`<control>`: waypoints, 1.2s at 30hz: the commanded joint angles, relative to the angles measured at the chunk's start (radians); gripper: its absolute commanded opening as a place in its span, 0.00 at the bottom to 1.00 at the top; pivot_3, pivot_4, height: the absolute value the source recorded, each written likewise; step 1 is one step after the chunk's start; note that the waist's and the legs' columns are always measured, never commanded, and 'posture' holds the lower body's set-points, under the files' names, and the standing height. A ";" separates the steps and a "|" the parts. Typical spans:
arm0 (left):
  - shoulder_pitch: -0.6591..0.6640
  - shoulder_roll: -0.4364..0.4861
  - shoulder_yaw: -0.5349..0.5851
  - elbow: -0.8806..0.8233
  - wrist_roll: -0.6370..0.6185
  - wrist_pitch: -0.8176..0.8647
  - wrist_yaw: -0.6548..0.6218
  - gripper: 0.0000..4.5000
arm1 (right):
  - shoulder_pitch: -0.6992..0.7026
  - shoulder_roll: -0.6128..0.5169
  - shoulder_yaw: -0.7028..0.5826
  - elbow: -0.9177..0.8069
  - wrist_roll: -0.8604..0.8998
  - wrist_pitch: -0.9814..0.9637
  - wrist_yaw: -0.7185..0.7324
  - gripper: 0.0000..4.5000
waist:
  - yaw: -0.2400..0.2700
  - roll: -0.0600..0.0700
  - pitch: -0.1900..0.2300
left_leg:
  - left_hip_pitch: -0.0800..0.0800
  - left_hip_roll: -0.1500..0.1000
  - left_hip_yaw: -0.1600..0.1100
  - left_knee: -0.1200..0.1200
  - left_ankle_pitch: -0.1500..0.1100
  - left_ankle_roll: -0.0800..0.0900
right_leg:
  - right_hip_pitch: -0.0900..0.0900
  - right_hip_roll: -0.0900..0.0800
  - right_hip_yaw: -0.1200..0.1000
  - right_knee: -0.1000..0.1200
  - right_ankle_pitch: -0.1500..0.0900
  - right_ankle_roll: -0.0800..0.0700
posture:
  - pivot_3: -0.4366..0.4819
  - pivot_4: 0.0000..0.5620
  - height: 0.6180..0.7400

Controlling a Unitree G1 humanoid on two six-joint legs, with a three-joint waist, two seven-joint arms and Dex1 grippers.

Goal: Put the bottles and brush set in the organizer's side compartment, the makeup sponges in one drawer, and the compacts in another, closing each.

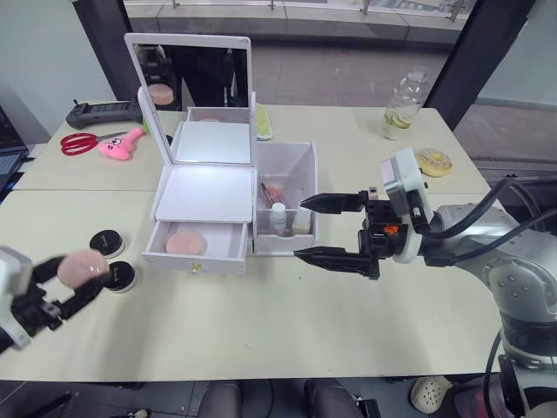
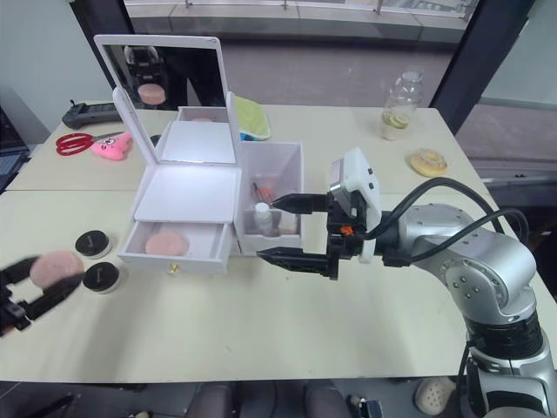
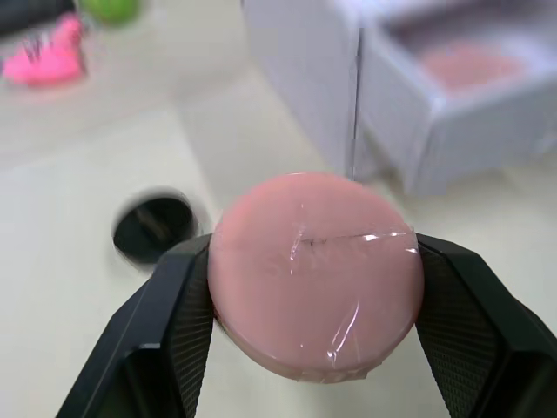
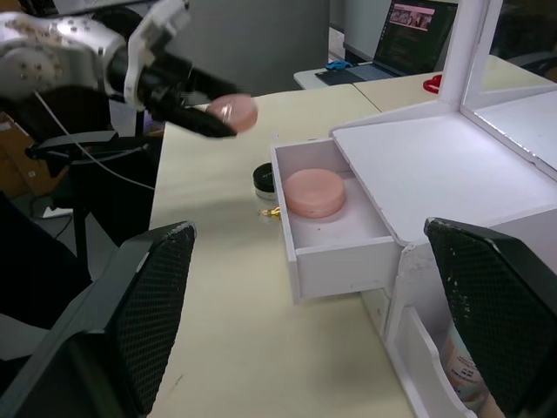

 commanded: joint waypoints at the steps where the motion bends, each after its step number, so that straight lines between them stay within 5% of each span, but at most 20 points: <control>1: -0.059 0.049 0.022 -0.003 -0.117 0.048 -0.029 0.65 | -0.017 -0.002 -0.020 -0.009 0.000 -0.011 0.005 1.00 | -0.006 0.000 0.000 | 0.000 0.000 0.000 0.000 0.000 0.000 | 0.000 0.000 0.000 0.000 0.000 0.000 | 0.48 0.27 1.00; 7: -0.347 0.179 -0.348 0.053 -0.114 0.051 -0.097 0.65 | -0.023 -0.004 -0.016 -0.002 -0.013 -0.009 0.010 1.00 | -0.009 0.001 0.001 | -0.003 0.001 -0.001 -0.001 0.000 0.000 | -0.001 0.003 0.000 0.003 0.004 0.006 | 0.48 0.27 1.00; 15: -0.637 0.160 -0.694 0.192 0.010 -0.001 -0.193 0.65 | -0.001 -0.004 -0.034 -0.040 0.008 0.009 -0.045 1.00 | -0.015 0.002 0.001 | -0.006 0.001 -0.001 -0.002 0.000 0.000 | -0.003 0.004 0.001 0.004 0.004 0.007 | 0.48 0.27 1.00; 32: -0.756 0.103 -0.780 0.259 0.069 0.004 -0.245 0.65 | 0.031 -0.005 -0.065 -0.088 0.055 0.032 -0.137 1.00 | -0.007 0.002 0.001 | -0.009 0.001 -0.002 0.001 0.000 0.001 | -0.003 0.004 0.000 0.004 0.005 0.008 | 0.48 0.27 1.00; 36: -0.759 0.098 -0.764 0.254 0.067 0.008 -0.239 0.93 | 0.032 -0.005 -0.063 -0.085 0.052 0.029 -0.137 1.00 | -0.002 0.002 0.001 | -0.009 0.001 -0.003 0.002 0.001 0.001 | -0.003 0.004 0.000 0.005 0.005 0.008 | 0.48 0.27 1.00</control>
